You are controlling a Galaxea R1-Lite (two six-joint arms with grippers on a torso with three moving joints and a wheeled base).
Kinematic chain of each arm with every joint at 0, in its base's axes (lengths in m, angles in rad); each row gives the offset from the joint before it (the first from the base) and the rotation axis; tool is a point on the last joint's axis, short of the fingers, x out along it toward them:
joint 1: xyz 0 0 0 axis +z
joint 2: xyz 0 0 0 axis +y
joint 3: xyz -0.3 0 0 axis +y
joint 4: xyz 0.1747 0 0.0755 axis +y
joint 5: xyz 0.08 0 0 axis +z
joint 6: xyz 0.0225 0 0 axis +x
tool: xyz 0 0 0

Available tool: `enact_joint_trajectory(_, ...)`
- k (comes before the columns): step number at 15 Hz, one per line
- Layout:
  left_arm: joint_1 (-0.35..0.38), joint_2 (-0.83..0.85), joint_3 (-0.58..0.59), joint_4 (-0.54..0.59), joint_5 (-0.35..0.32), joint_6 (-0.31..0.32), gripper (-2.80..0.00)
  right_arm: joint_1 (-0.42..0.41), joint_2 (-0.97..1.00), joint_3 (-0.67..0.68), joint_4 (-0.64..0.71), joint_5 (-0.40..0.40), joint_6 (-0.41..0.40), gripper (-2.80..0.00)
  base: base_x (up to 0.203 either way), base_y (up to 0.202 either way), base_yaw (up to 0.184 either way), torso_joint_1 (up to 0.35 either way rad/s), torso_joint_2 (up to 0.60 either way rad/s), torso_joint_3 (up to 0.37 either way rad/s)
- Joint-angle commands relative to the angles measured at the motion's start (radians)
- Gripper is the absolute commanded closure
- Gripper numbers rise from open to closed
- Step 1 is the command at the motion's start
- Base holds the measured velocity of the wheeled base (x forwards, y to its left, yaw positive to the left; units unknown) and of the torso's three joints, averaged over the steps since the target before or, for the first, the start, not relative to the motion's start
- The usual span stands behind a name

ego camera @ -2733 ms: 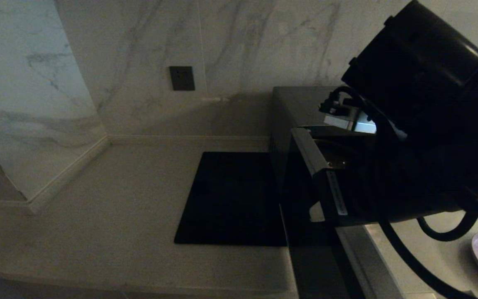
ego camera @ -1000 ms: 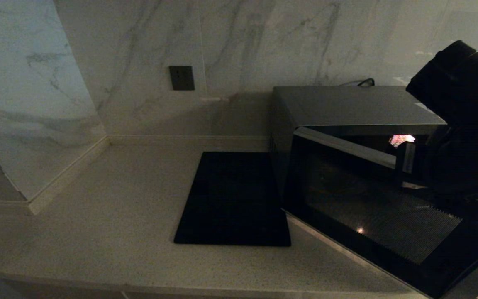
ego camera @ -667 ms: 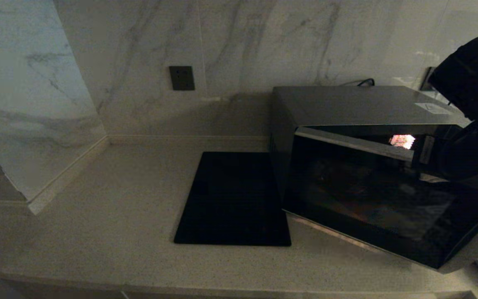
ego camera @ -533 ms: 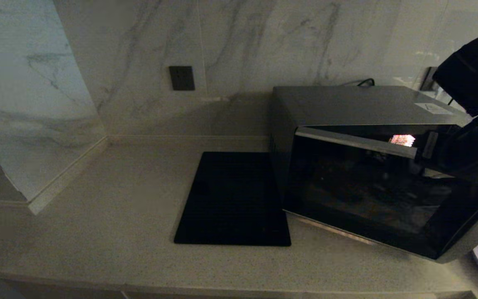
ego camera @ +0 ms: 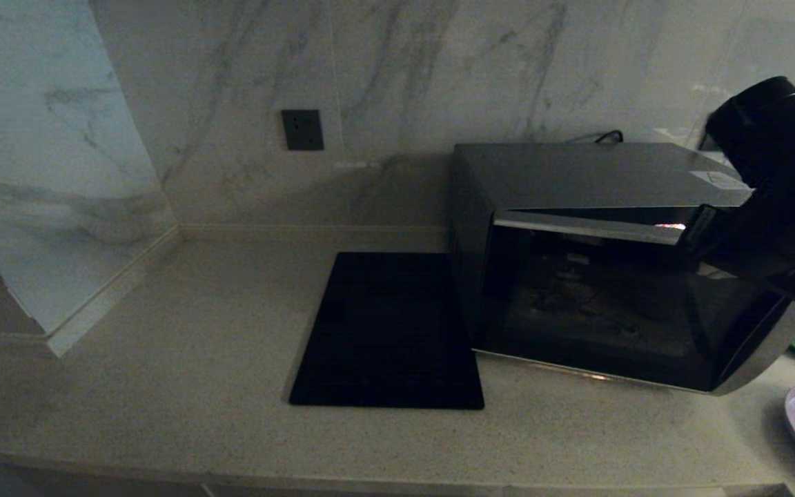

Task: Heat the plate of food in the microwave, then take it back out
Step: Close the microwave oven

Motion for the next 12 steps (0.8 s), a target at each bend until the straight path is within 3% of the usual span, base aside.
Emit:
enact_joint_trajectory(1, 0.0, 0.0, 0.0, -0.002, 0.0, -0.001, 0.0, -0.054, 0.044, -0.002, -0.052, 0.0, 0.003, 0.0, 0.0, 0.0, 0.0, 0.0, 0.0, 0.0)
enact_joint_trajectory(4, 0.0, 0.001, 0.0, 0.0, 0.0, -0.001, 0.0, -0.093, 0.055, 0.001, -0.115, 0.014, -0.003, 0.0, 0.0, 0.0, 0.0, 0.0, 0.0, 0.0)
enact_joint_trajectory(12, 0.0, 0.0, 0.0, 0.0, -0.001, -0.001, 0.0, -0.104, 0.055, 0.008, -0.224, 0.043, -0.017, 0.0, 0.0, 0.0, 0.0, 0.0, 0.0, 0.0)
